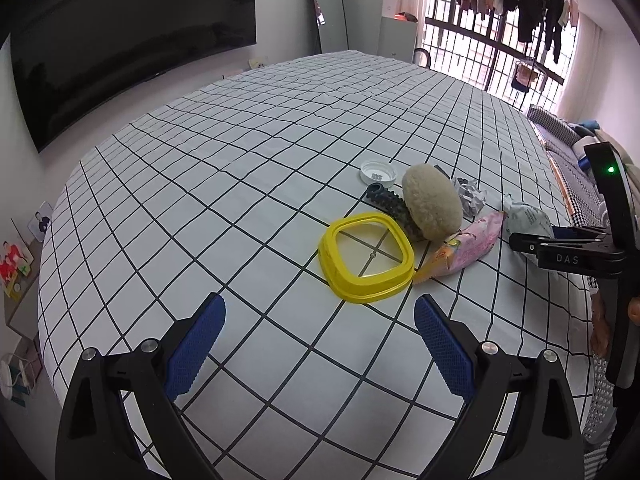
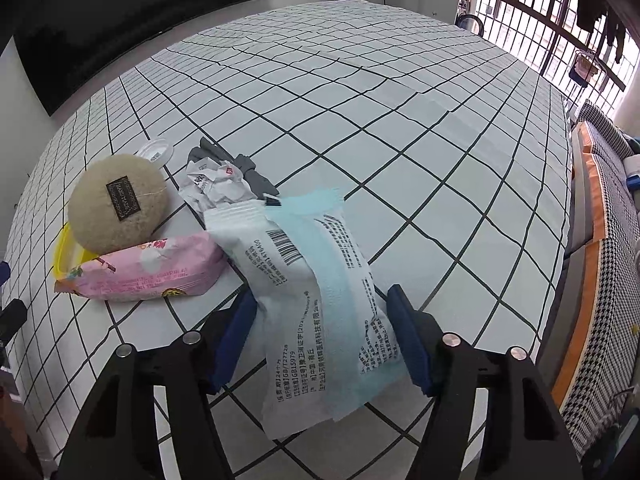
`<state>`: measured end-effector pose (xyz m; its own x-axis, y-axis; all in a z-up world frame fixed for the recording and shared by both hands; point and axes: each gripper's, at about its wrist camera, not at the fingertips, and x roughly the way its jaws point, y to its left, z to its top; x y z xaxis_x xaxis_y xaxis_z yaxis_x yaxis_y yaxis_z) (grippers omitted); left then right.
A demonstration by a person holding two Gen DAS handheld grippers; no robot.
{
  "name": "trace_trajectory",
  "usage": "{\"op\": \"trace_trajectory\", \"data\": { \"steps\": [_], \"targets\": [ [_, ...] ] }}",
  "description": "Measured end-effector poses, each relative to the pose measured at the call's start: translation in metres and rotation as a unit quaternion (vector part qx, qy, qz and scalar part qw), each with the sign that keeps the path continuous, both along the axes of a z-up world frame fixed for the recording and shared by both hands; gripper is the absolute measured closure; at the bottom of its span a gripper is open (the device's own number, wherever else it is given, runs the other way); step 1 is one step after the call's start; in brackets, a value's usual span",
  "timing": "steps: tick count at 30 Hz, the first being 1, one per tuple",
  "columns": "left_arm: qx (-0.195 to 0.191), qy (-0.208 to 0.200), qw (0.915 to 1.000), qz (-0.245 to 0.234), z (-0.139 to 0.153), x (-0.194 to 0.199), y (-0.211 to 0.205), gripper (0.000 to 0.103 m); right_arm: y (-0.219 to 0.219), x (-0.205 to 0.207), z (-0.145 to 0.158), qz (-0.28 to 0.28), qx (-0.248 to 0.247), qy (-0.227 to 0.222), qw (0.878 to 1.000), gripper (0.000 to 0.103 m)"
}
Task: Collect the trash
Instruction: 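Move the right tool to the white-blue packet and grasp it, then grasp the yellow plastic lid with the left tool while the right tool holds the packet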
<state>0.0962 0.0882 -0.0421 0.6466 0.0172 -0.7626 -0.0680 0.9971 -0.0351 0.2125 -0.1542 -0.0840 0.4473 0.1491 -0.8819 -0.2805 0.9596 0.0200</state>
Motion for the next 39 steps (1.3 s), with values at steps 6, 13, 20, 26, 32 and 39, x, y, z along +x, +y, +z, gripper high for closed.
{"op": "trace_trajectory", "data": {
  "steps": [6, 13, 20, 26, 32, 39],
  "targets": [
    [-0.006, 0.004, 0.9999, 0.008, 0.0, 0.002, 0.005, 0.009, -0.003, -0.022, 0.017, -0.031, 0.029, -0.02, 0.999, 0.042],
    [-0.009, 0.009, 0.9999, 0.01, -0.003, 0.012, 0.007, 0.009, -0.007, -0.076, 0.047, -0.066, 0.036, -0.074, 0.994, 0.042],
    [-0.013, 0.022, 0.9997, -0.001, -0.01, 0.032, 0.001, 0.009, -0.007, -0.125, 0.047, -0.091, 0.025, -0.095, 0.991, 0.042],
    [-0.016, 0.03, 0.9994, -0.006, -0.015, 0.05, -0.006, 0.009, -0.011, -0.148, 0.037, -0.104, 0.051, -0.078, 0.99, 0.042],
    [-0.004, 0.033, 0.9994, -0.007, -0.018, 0.059, -0.017, 0.009, -0.007, -0.155, 0.036, -0.105, 0.067, -0.072, 0.99, 0.041],
    [-0.005, 0.044, 0.9989, -0.017, -0.024, 0.064, -0.025, 0.009, -0.008, -0.158, 0.038, -0.104, 0.074, -0.074, 0.989, 0.041]
  ]
}}
